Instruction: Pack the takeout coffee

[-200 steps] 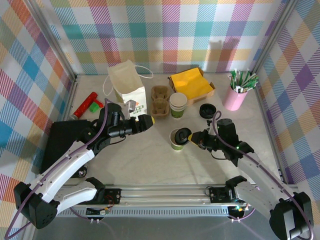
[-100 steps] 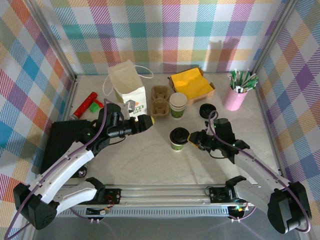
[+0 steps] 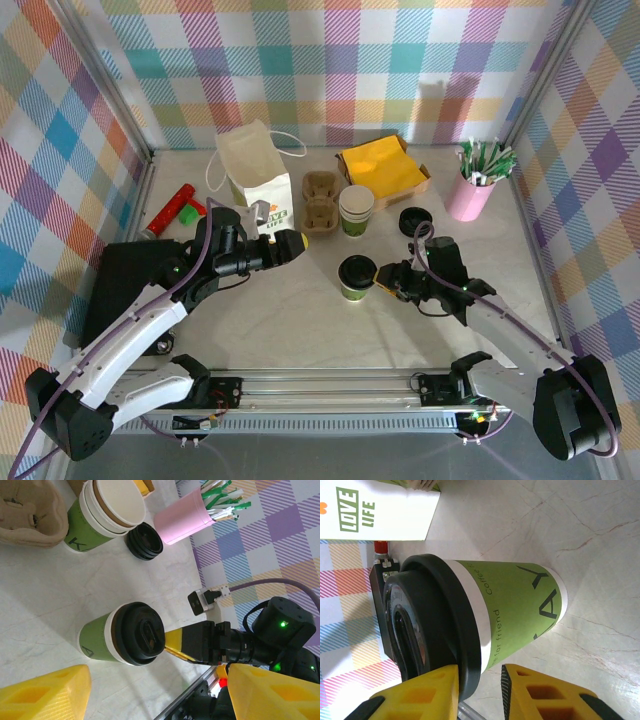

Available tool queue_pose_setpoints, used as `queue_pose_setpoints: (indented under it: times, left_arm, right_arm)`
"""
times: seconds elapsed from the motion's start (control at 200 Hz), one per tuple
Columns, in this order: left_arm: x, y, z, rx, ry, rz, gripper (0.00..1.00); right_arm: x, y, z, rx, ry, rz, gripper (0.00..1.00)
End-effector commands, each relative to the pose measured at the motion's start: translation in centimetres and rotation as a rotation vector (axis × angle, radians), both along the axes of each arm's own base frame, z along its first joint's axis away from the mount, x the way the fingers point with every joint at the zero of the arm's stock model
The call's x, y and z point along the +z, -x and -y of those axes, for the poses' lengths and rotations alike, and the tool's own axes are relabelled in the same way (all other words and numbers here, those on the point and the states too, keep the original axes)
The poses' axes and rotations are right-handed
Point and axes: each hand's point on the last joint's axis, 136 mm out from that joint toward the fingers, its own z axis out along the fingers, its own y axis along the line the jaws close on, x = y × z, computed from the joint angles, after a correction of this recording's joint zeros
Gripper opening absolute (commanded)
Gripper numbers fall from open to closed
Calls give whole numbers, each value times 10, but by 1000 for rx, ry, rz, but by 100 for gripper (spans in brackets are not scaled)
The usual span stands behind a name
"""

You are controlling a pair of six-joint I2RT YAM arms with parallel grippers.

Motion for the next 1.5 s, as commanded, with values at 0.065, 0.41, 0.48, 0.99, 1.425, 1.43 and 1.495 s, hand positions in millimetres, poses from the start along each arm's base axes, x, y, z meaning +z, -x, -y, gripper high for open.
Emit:
queue_pose_setpoints:
  times: [0.065, 0.41, 0.48, 0.99, 1.425, 1.43, 1.495]
  left_arm:
    - [-6, 0, -4, 13, -15, 2, 72]
    - [-30, -6, 9, -17, -64, -56, 72]
    - [-36, -6, 14, -31, -81, -69, 72]
    - [-89, -3, 71, -230, -174, -110, 63]
    - [-103, 6, 110, -294, -86, -152, 42]
    - [-103, 6, 110, -294, -86, -153, 42]
    - [-105, 5, 110, -285, -92, -153, 42]
  right_arm:
    - [9, 0, -8, 37, -10, 27, 33]
    - [31, 4, -4, 55, 44, 104, 44]
    - [34, 4, -2, 49, 54, 111, 45]
    - [44, -7, 0, 88, 121, 217, 49]
    - [43, -13, -2, 99, 136, 243, 50]
    - [43, -14, -2, 99, 136, 243, 50]
    - [42, -13, -3, 104, 133, 241, 50]
